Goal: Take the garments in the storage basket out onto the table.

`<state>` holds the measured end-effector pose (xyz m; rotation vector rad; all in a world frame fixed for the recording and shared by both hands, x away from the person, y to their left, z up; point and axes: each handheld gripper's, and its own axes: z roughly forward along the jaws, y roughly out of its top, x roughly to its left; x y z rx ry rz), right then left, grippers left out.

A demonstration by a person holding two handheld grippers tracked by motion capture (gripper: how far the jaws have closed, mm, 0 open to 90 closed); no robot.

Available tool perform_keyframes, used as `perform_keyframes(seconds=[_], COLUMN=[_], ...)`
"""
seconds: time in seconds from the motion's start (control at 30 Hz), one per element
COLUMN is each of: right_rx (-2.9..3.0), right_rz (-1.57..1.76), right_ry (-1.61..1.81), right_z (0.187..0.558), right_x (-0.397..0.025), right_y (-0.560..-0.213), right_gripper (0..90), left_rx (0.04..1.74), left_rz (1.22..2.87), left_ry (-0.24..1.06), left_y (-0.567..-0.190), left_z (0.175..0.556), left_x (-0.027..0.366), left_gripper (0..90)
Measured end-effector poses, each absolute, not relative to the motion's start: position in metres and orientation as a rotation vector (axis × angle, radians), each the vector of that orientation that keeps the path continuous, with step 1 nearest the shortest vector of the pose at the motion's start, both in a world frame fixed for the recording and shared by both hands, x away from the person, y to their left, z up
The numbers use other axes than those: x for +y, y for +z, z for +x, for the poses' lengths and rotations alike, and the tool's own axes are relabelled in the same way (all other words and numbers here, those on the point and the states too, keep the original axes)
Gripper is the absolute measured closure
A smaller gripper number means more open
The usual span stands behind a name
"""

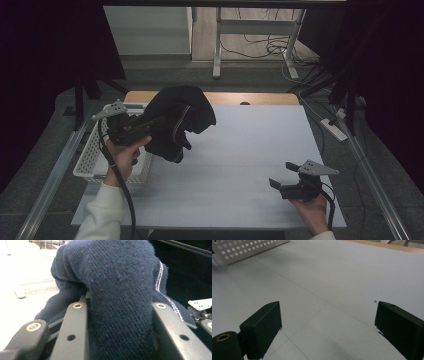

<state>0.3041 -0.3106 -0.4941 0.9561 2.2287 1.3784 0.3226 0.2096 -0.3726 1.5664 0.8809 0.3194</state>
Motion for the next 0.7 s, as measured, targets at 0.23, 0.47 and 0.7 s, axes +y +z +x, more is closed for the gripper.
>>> perform_keyframes(seconds=[0.23,0.47,0.7], right_rx=[2.232,2.231,2.228], right_rz=[0.956,0.955,0.954], right_ry=[1.376,1.378,1.382], right_z=[0.304,0.304,0.303], right_x=[-0.311,-0.312,-0.313], right_y=[-0.494,-0.494,-0.493], right_gripper=[6.6,6.6,6.6], left_rx=[0.859,0.860,0.847], left_rz=[1.578,1.593,1.617], left_ry=[0.303,0.295,0.275], left_y=[-0.373,-0.376,-0.379], left_z=[0.324,0.326,0.327], left_x=[0.203,0.198,0.187], left_gripper=[64.6,64.6,64.6])
